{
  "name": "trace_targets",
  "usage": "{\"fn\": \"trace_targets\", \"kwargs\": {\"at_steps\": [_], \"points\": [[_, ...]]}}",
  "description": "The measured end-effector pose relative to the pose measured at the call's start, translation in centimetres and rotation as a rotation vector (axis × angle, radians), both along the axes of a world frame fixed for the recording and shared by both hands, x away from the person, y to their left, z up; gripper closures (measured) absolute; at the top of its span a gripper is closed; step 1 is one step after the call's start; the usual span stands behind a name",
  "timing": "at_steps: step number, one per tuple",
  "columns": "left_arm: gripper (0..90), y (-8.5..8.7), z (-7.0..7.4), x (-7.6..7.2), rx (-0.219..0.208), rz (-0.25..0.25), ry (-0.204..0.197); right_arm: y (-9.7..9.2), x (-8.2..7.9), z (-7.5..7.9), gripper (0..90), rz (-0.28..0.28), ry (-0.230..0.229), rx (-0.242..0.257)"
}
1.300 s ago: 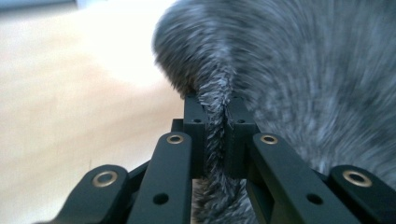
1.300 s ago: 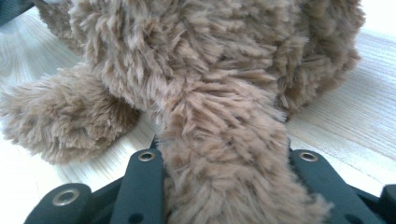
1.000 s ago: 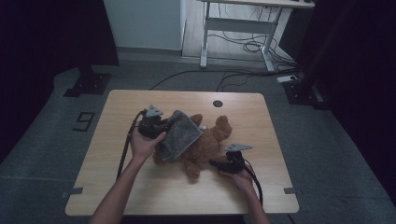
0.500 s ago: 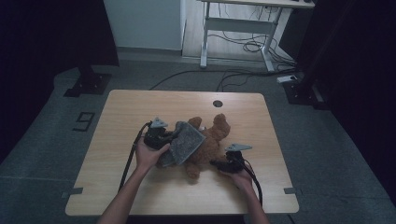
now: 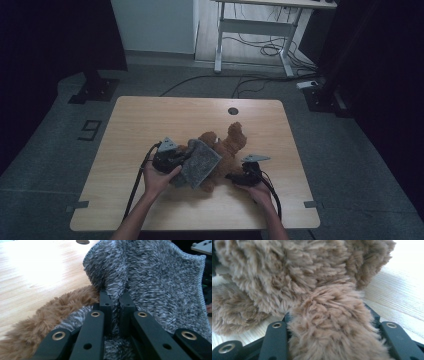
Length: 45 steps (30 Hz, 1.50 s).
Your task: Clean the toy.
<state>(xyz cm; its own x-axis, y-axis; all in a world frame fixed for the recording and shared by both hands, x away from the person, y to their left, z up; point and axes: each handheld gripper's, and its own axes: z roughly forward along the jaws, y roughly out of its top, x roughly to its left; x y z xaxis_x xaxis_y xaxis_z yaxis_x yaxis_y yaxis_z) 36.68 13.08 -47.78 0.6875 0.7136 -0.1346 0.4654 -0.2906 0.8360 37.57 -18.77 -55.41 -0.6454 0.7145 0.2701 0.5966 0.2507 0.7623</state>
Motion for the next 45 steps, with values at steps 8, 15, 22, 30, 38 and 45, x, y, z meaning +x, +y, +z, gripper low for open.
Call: {"fn": "trace_targets", "kwargs": {"at_steps": [8, 15, 22, 30, 38, 45], "points": [[83.6, -0.3, -0.1, -1.3, 0.022, -0.024, -0.015, -0.7, -0.1, 0.3, 34.8, 0.021, 0.017, -0.006], [83.7, -0.4, -0.4, -2.1, 0.005, -0.048, -0.013, -3.2, -0.7, 1.9, 29.6, -0.011, -0.027, 0.126], [83.6, -0.4, -0.6, -3.1, -0.002, -0.073, -0.002, -2.9, -0.7, 4.6, 16.8, -0.045, -0.085, 0.164], [83.6, -0.6, -0.8, -3.6, -0.012, -0.088, 0.002, -5.1, 0.6, 8.4, 13.8, -0.138, -0.151, 0.197], [83.5, -0.5, -1.1, -4.1, -0.025, -0.101, 0.009, -3.2, 2.2, 9.5, 29.5, -0.011, -0.112, 0.123], [83.5, -0.7, -1.6, -5.0, -0.023, -0.146, 0.04, -2.6, -0.4, 5.7, 40.4, 0.102, -0.032, 0.1]]}}
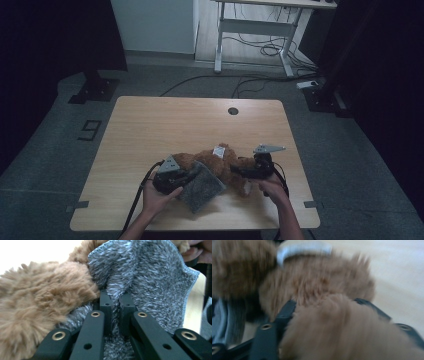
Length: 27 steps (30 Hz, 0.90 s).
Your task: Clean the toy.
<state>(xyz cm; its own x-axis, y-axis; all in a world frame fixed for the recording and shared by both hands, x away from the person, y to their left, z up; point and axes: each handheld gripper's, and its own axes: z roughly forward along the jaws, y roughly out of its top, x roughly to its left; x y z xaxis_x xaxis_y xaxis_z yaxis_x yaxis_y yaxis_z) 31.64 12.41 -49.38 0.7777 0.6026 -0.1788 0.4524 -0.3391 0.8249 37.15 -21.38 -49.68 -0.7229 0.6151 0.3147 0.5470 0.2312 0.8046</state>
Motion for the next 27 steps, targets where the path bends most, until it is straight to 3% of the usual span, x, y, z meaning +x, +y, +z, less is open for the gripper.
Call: {"fn": "trace_targets", "kwargs": {"at_steps": [2, 4, 7, 11, 17, 20, 23, 27], "points": [[83.5, -0.3, -0.2, -0.2, 0.009, -0.013, 0.006, 0.0, -0.9, -1.0, 46.1, 0.019, 0.015, -0.019], [83.6, -0.7, -0.5, -0.3, 0.022, -0.019, 0.006, 0.1, -1.4, -1.7, 50.8, 0.013, 0.024, 0.01], [83.5, -1.0, -0.7, 0.0, 0.037, -0.011, -0.001, 0.7, -1.9, -2.1, 56.0, 0.015, 0.004, -0.006], [83.6, -1.2, -0.6, 1.7, 0.043, 0.004, 0.021, 1.6, -2.0, -2.5, 58.2, -0.026, -0.025, -0.039], [83.5, -1.5, -0.1, 4.5, 0.076, 0.051, 0.014, 2.5, -0.6, -2.6, 59.7, -0.111, -0.111, -0.091], [83.4, -1.1, 0.3, 4.9, 0.059, 0.053, 0.029, 2.8, 0.1, -2.7, 60.0, -0.134, -0.132, -0.087], [83.2, -0.2, 1.1, 4.2, 0.026, 0.053, 0.02, 2.5, 0.1, -2.8, 59.9, -0.121, -0.128, -0.068], [82.9, 1.2, 3.1, 3.2, -0.023, 0.092, -0.051, 2.0, -0.2, -3.0, 59.8, -0.112, -0.115, -0.037]]}}
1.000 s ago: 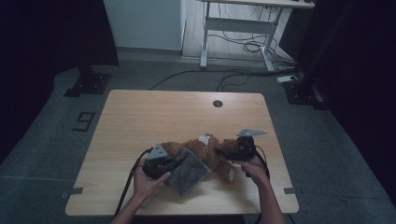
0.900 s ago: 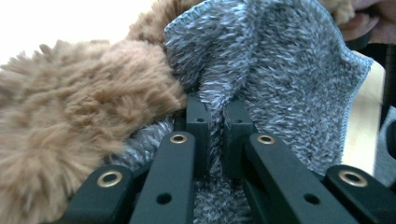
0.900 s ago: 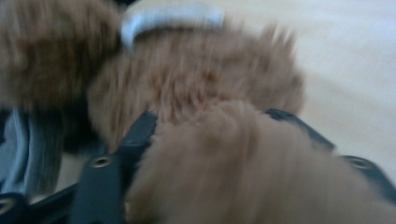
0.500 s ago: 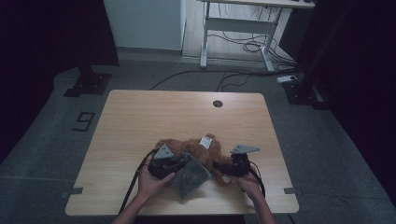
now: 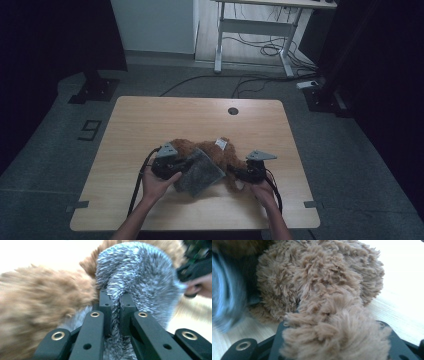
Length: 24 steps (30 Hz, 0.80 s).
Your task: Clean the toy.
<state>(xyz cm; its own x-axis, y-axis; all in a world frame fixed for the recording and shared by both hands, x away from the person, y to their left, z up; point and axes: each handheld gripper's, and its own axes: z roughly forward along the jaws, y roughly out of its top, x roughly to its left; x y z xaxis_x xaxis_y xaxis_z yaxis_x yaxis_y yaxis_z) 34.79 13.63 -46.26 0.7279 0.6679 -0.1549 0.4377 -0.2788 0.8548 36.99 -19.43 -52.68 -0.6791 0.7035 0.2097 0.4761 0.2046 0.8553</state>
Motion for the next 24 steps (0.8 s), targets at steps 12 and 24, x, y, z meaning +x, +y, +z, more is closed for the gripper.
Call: {"fn": "trace_targets", "kwargs": {"at_steps": [12, 24], "points": [[82.7, -1.9, 4.9, 3.7, 0.025, 0.07, -0.071, -0.2, -0.3, -0.2, 59.7, 0.006, -0.001, 0.019], [82.9, -1.5, 1.1, 4.6, 0.155, 0.127, -0.028, -0.2, -0.5, -0.1, 59.4, 0.015, -0.01, 0.006]]}}
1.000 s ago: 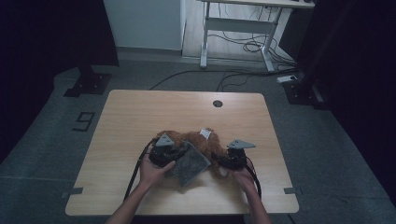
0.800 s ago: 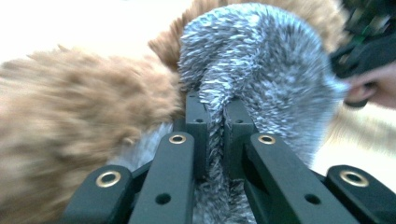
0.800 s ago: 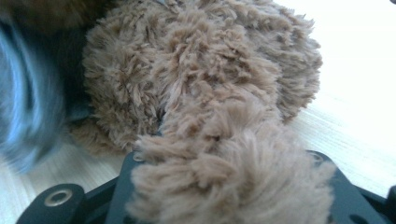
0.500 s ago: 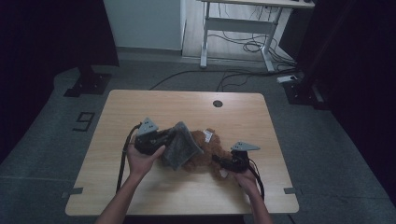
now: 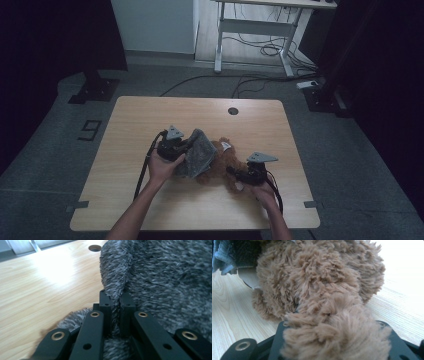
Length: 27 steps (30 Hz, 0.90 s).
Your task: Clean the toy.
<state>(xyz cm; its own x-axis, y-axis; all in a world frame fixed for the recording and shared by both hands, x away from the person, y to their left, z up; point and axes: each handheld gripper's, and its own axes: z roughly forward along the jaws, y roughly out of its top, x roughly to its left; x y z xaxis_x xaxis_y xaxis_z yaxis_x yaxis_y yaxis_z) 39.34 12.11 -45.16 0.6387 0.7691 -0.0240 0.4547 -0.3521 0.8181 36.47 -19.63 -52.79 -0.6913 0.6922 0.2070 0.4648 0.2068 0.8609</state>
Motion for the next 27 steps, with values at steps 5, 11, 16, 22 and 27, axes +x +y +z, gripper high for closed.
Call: {"fn": "trace_targets", "kwargs": {"at_steps": [5, 11, 16, 22, 27], "points": [[82.9, 1.9, 0.2, -0.7, 0.003, 0.036, -0.021, -0.1, -0.1, -0.1, 59.4, 0.001, 0.005, 0.005], [83.0, 4.5, -0.5, -1.2, 0.012, 0.094, -0.025, -0.1, 0.0, -0.1, 59.3, 0.0, 0.01, 0.012], [83.1, 6.0, -1.4, -1.5, 0.035, 0.13, -0.005, -0.2, 0.1, -0.2, 59.3, -0.002, 0.014, 0.018], [83.0, 7.0, 0.2, -2.1, 0.05, 0.124, -0.013, -0.2, 0.1, -0.2, 59.3, -0.006, 0.019, 0.022], [82.9, 4.5, 3.5, -2.4, -0.019, 0.056, -0.068, -0.3, 0.2, -0.2, 59.3, -0.004, 0.022, 0.033]]}}
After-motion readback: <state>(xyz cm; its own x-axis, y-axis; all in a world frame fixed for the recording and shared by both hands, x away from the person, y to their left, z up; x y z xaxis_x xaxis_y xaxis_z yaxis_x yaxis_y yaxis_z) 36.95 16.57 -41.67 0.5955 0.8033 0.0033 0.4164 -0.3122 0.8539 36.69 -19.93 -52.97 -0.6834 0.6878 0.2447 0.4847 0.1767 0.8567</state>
